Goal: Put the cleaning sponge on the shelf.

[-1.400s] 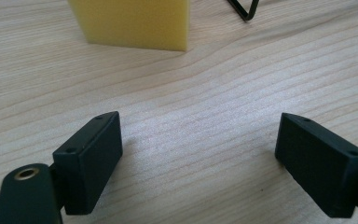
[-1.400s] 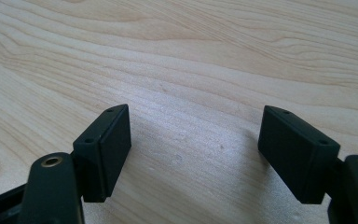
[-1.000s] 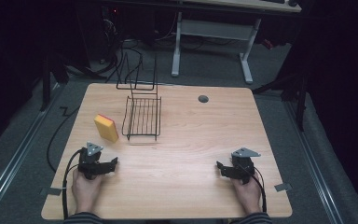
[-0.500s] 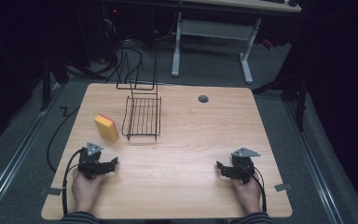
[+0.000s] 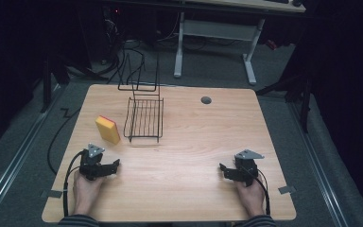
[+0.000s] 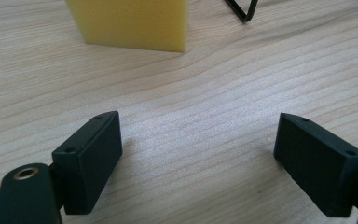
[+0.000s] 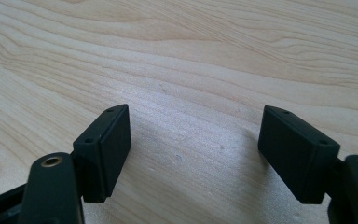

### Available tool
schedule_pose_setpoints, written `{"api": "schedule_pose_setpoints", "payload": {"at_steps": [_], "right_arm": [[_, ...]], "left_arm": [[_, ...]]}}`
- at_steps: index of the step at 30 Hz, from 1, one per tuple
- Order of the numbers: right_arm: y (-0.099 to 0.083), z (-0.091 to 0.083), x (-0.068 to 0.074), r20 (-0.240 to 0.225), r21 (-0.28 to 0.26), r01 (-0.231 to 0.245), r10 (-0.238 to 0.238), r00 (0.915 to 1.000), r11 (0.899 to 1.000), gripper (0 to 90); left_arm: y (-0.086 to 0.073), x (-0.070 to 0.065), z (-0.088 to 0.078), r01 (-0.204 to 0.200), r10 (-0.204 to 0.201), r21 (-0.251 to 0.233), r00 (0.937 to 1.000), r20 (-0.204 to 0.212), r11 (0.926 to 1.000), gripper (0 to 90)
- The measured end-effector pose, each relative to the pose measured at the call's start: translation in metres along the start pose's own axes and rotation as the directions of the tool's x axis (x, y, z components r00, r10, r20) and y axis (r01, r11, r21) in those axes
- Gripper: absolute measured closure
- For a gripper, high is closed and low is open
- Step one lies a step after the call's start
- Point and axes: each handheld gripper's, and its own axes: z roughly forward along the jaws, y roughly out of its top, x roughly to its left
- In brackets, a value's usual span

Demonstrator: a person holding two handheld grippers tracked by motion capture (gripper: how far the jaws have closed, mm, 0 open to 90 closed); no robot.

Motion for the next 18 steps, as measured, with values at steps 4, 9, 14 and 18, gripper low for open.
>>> {"api": "schedule_pose_setpoints", "payload": {"at_steps": [4, 9, 14, 18], "right_arm": [[0.0000, 0.0000, 0.0000, 0.000, 0.000, 0.000, 0.000, 1.0000, 1.000, 25.8], [0.0000, 0.0000, -0.0001, 0.000, 0.000, 0.002, -0.002, 1.0000, 1.000, 25.8], [0.0000, 0.0000, -0.0001, 0.000, -0.001, 0.003, -0.003, 1.0000, 1.000, 25.8], [0.0000, 0.0000, -0.0001, 0.000, -0.001, 0.003, -0.003, 1.0000, 1.000, 25.8]], "left_arm": [[0.0006, -0.0010, 0.0007, 0.003, -0.003, 0.002, 1.0000, -0.004, 1.0000, 14.5], [0.0011, -0.0018, 0.0013, 0.009, -0.009, 0.000, 0.9999, -0.011, 1.0000, 14.5], [0.0007, -0.0021, -0.0001, 0.012, -0.012, -0.004, 0.9999, -0.012, 0.9999, 14.4], [0.0012, -0.0026, -0.0040, 0.016, -0.016, -0.023, 0.9999, 0.001, 0.9996, 14.3]]}}
